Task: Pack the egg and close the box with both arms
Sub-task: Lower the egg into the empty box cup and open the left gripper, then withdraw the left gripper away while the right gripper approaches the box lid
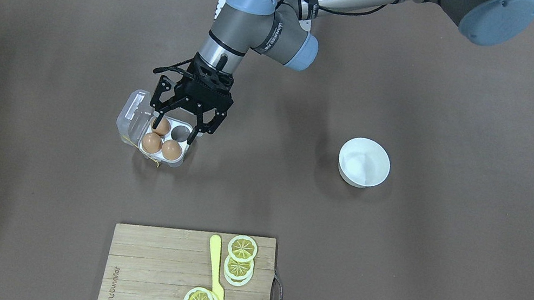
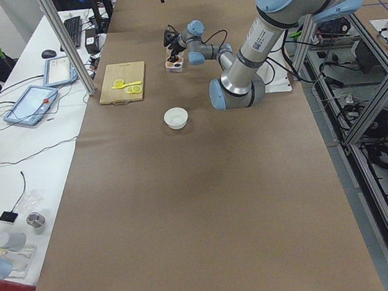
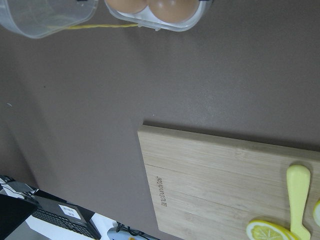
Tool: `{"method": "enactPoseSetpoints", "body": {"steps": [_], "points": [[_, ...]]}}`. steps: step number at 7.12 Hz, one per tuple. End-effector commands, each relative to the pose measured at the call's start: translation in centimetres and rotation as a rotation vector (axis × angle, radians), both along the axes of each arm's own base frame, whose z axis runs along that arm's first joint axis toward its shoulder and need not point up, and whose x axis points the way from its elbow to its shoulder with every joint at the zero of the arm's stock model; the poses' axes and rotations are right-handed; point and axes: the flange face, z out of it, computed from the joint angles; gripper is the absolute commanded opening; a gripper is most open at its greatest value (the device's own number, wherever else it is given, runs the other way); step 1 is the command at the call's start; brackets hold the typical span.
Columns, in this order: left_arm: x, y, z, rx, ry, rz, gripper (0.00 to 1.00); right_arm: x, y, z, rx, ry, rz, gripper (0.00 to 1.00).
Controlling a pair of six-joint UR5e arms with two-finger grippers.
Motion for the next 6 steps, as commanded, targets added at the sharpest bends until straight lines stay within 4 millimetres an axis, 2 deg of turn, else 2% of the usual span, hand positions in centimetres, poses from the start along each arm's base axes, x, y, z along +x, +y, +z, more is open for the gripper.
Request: {"method": "enactPoseSetpoints", "body": {"steps": [1,2,3,4,5,6], "points": [[-5.9,-2.9,5.2,0.027,-0.049,0.045,0.78,-2.3,-0.8,-3.7,0.027,-0.007,-0.006,1.00],[-10.0,-4.3,8.3,0.017,-0.065,0.071,0.98,-3.8,-1.6,-6.1,0.023,-0.010,0.002,1.00],[-14.2,-5.2,9.6,0.003,-0.056,0.089,0.98,-5.4,-1.8,-7.7,0.032,-0.017,0.007,1.00],[-19.8,-7.1,9.9,-0.040,-0.059,0.129,0.98,-7.3,-1.0,-7.9,0.028,-0.024,0.064,1.00],[-26.1,-9.4,8.6,-0.102,-0.057,0.173,0.98,-10.6,1.6,-5.8,0.053,-0.033,0.143,1.00],[-31.0,-11.1,7.7,-0.138,-0.040,0.198,0.98,-12.4,3.7,-3.4,0.063,-0.085,0.209,1.00]]}}
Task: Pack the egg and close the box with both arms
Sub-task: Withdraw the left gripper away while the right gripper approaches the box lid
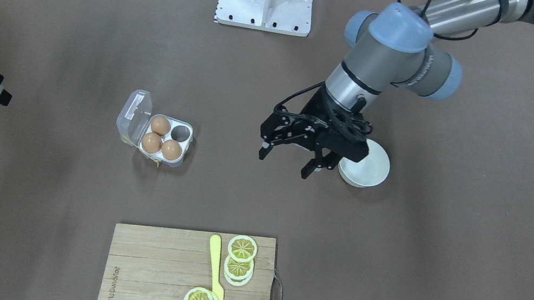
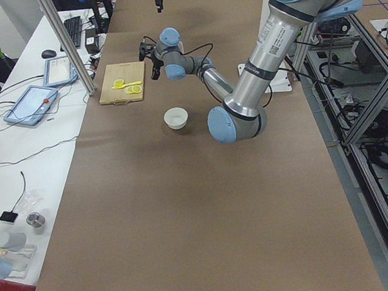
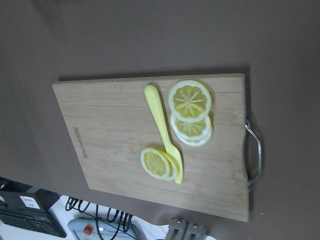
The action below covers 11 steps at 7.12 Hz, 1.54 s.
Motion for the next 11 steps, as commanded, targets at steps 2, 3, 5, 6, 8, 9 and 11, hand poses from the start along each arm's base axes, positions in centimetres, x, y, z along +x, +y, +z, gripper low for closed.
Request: {"method": "enactPoseSetpoints", "body": {"steps": [2,3,5,6,8,9,11], "points": [[-12.0,-4.0,-1.3,-0.077,0.047,0.051,0.98,-7.9,5.0,1.9,-0.076,-0.106,0.144,1.00],[-14.6,-4.9,-1.3,-0.063,0.053,0.069,0.98,-10.7,6.6,1.4,-0.095,-0.128,0.168,1.00],[-15.9,-5.6,-1.0,-0.079,0.048,0.063,0.98,-13.6,8.6,0.5,-0.141,-0.164,0.168,1.00],[-15.9,-5.6,-1.0,-0.078,0.048,0.063,0.98,-14.3,9.0,0.8,-0.147,-0.155,0.162,0.92],[-15.9,-5.6,-1.0,-0.079,0.047,0.061,0.98,-15.5,9.6,1.1,-0.143,-0.139,0.141,0.00],[-16.0,-5.6,-1.0,-0.077,0.048,0.060,0.98,-17.9,10.8,1.2,-0.109,-0.117,0.163,0.00],[-16.0,-5.7,-0.3,-0.087,0.043,0.058,0.98,-19.8,10.1,-2.4,-0.111,-0.105,0.160,0.00]]}}
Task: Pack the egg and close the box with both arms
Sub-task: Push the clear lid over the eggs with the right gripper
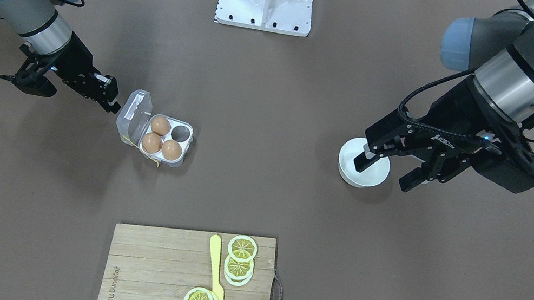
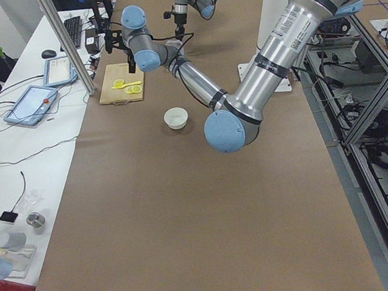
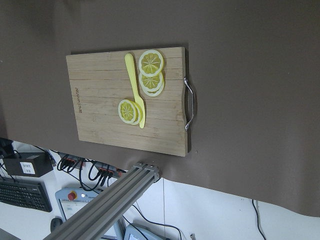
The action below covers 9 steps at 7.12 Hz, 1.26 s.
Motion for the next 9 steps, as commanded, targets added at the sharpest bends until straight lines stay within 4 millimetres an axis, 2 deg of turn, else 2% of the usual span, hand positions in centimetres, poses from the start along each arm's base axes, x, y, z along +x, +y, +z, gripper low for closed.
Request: {"method": "enactPoseSetpoints", "body": {"steps": [1,2,3,6,7,8,9], "points": [[0.0,0.0,0.8,-0.007,-0.005,0.000,0.98,-1.8,-0.6,-4.9,-0.008,0.008,-0.015,0.00],[-0.1,0.0,1.5,-0.013,-0.010,-0.003,0.98,-1.7,-0.9,-7.5,-0.018,0.008,-0.021,0.00],[-0.1,0.1,1.8,-0.014,-0.011,-0.001,0.97,-2.6,-1.5,-9.2,-0.026,0.019,-0.022,0.00],[-0.3,0.1,2.0,-0.017,-0.011,-0.003,0.97,-5.1,-2.3,-12.2,-0.017,0.010,-0.029,0.00],[-0.5,0.1,1.8,-0.014,-0.009,-0.006,0.97,-5.2,-2.4,-12.1,-0.013,0.012,-0.029,0.00],[-1.2,-0.2,1.9,-0.017,-0.010,-0.016,0.97,-4.4,-3.0,-13.0,-0.005,-0.001,-0.018,0.00],[-2.9,-0.6,2.8,-0.030,-0.015,-0.039,0.97,-2.3,-4.0,-14.1,0.006,-0.019,0.012,0.09]]}}
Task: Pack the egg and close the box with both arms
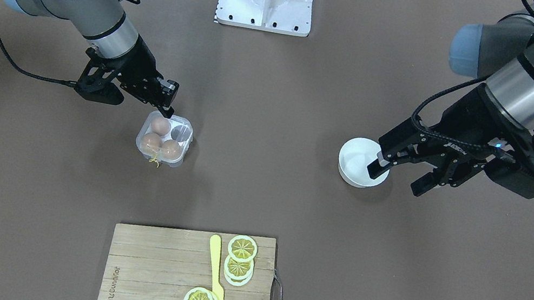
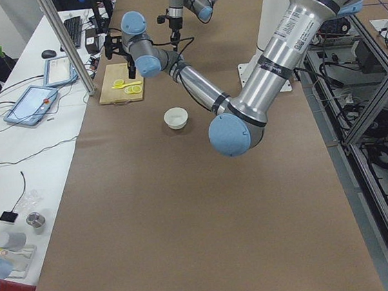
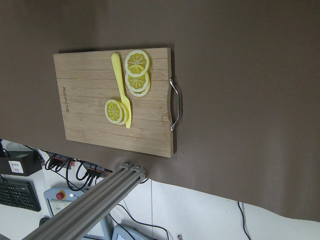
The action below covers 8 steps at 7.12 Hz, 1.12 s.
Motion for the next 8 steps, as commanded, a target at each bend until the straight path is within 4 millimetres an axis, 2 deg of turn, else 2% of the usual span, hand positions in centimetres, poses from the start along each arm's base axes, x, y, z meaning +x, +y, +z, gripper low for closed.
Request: {"method": "enactPoseSetpoints", "body": {"steps": [1,2,3,4,5,7,8], "points": [[-3.6,0.1,3.4,-0.031,-0.016,-0.044,0.98,4.1,-2.4,-1.5,0.020,-0.030,0.056,0.99],[-5.4,0.5,5.4,0.032,-0.069,-0.035,0.98,6.4,-3.5,-2.0,0.025,-0.031,0.094,1.00],[-8.0,1.2,9.4,0.063,-0.128,-0.032,0.98,9.0,-5.0,-1.7,0.063,0.022,0.090,1.00],[-10.9,1.3,12.2,0.066,-0.152,-0.022,0.98,11.0,-5.7,-1.4,0.127,0.137,0.042,1.00],[-13.6,1.3,14.5,0.031,-0.164,-0.014,0.98,12.8,-6.3,-0.4,0.162,0.274,-0.034,1.00],[-18.1,2.1,21.3,0.084,-0.320,0.057,0.98,18.6,-8.6,3.1,0.216,0.464,-0.187,1.00],[-22.2,1.9,25.1,0.117,-0.411,0.057,0.98,22.4,-9.3,4.8,0.228,0.528,-0.272,1.00]]}}
